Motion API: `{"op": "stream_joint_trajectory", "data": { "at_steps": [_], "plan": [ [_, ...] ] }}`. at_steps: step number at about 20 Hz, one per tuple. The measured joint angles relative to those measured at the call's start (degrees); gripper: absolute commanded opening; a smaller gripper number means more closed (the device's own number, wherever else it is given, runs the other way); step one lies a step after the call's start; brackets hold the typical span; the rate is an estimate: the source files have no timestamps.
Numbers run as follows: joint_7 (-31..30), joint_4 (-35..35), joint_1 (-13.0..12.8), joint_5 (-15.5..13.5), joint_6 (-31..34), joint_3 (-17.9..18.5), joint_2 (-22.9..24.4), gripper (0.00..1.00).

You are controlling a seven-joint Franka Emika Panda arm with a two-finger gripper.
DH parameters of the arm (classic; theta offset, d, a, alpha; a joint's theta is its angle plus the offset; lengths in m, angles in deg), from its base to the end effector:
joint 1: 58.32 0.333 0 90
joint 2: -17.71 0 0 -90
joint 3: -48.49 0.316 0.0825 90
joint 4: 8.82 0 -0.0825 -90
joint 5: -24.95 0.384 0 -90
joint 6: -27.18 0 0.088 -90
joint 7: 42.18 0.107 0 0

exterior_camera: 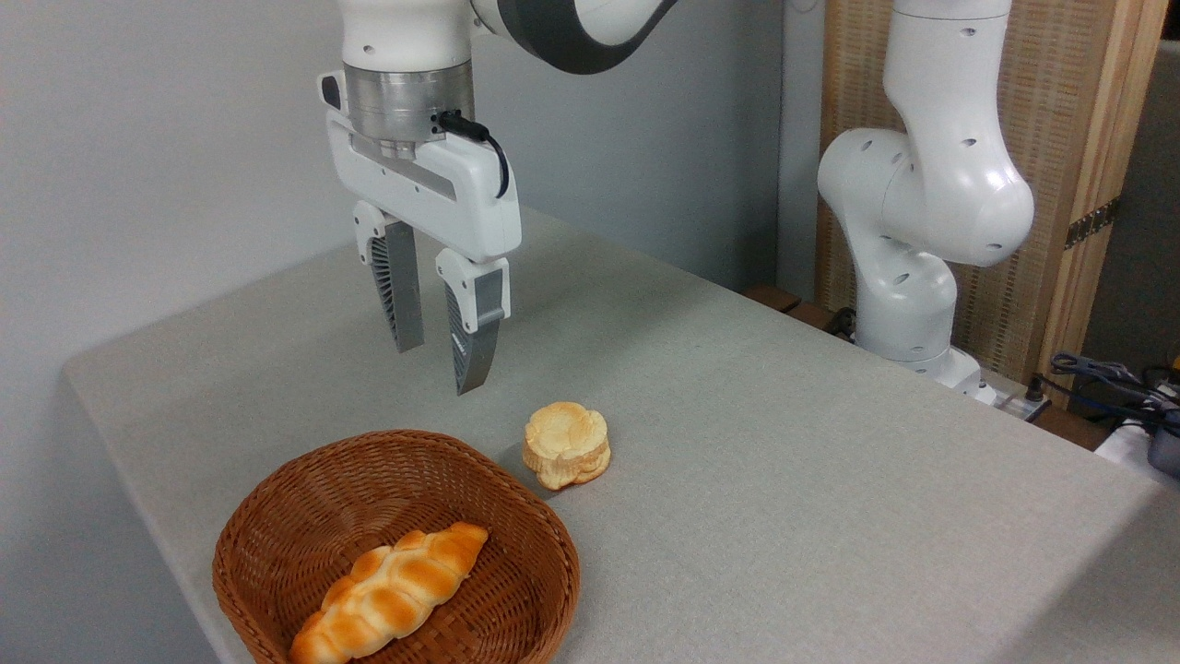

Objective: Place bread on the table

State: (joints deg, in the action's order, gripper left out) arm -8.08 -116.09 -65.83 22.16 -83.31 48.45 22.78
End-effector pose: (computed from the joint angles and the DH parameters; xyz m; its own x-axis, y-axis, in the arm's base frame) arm 0.5443 -0.0756 0.5614 0.7462 -0.6496 0.1457 -0.6514 -0.7576 -0.0413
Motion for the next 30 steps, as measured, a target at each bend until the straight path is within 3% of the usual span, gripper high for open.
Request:
{"op": "stream_joint_trajectory", "data": {
  "at_steps": [4,15,26,27,30],
  "plan": [
    [0.0,-0.1,0.4,0.0,-5.4,1.4,-1.6,1.0],
    [0.0,-0.2,0.6,0.0,-17.3,4.8,-12.6,1.0],
    [0.0,-0.1,0.5,0.0,-21.7,5.0,-17.7,1.0],
    [0.0,-0.1,0.5,0.0,-21.7,5.0,-17.8,0.97],
    [0.0,-0.1,0.5,0.0,-21.7,5.0,-17.9,0.41]
  ]
}}
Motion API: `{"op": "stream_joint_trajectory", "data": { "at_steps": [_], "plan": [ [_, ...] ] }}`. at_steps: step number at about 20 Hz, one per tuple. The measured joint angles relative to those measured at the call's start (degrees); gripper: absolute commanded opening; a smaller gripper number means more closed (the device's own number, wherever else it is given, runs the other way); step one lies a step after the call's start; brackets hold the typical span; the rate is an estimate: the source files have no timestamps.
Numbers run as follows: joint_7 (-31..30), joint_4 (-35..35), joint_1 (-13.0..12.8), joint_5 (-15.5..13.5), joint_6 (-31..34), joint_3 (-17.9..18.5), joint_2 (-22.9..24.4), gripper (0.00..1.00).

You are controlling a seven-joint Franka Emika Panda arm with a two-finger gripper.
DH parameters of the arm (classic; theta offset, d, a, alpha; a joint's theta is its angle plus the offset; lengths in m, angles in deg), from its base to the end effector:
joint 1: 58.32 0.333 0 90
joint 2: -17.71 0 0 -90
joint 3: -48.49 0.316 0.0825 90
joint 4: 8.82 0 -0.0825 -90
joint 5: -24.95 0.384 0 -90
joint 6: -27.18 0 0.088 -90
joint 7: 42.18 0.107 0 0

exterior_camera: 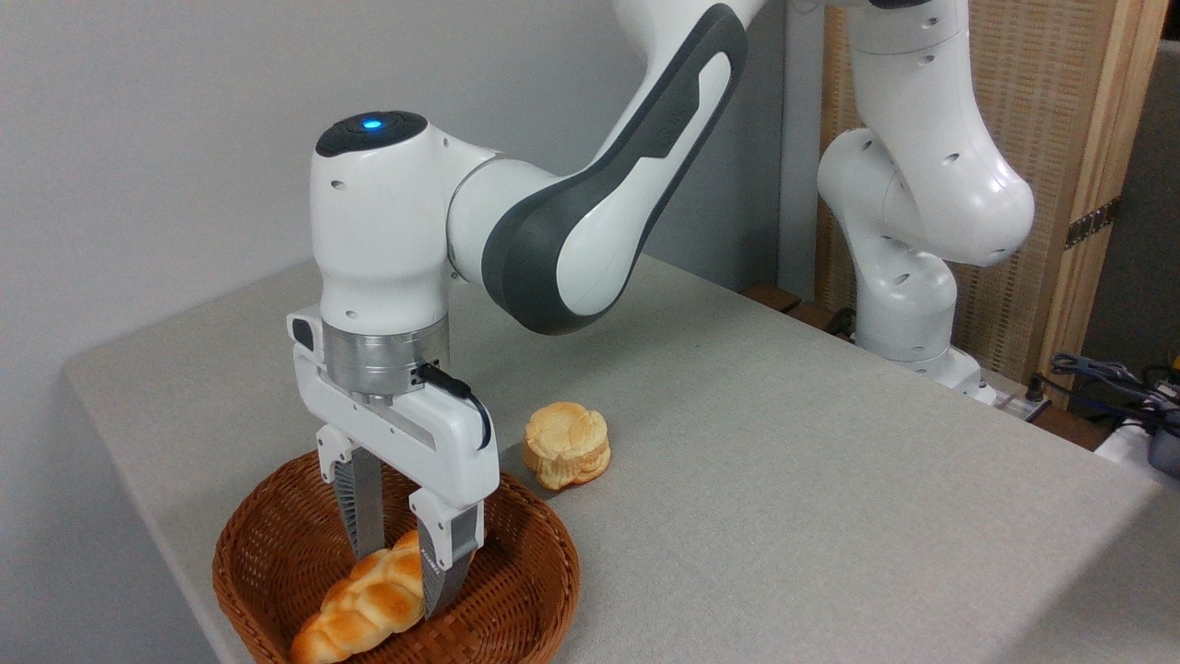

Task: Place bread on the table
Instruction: 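Lower the open gripper into the basket over the braided bread roll, then close the gripper on the middle of the braided roll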

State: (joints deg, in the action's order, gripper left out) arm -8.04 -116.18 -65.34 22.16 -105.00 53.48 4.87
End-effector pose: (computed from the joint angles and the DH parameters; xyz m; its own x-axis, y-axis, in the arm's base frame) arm 0.6317 -0.0263 0.4150 0.8021 -0.5677 0.1852 -0.5598 -0.8228 -0.0980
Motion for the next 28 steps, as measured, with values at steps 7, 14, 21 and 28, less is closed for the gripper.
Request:
{"op": "stream_joint_trajectory", "data": {
  "at_steps": [7,14,21,28],
  "plan": [
    [2.8,0.0,-0.1,0.0,0.0,0.0,0.0,0.37],
    [2.8,0.1,-0.1,0.0,0.0,0.0,0.0,0.35],
    [2.9,0.1,-0.1,0.0,0.0,0.0,0.2,0.34],
    [2.9,0.2,-0.1,0.0,1.5,0.0,3.3,0.36]
  ]
}}
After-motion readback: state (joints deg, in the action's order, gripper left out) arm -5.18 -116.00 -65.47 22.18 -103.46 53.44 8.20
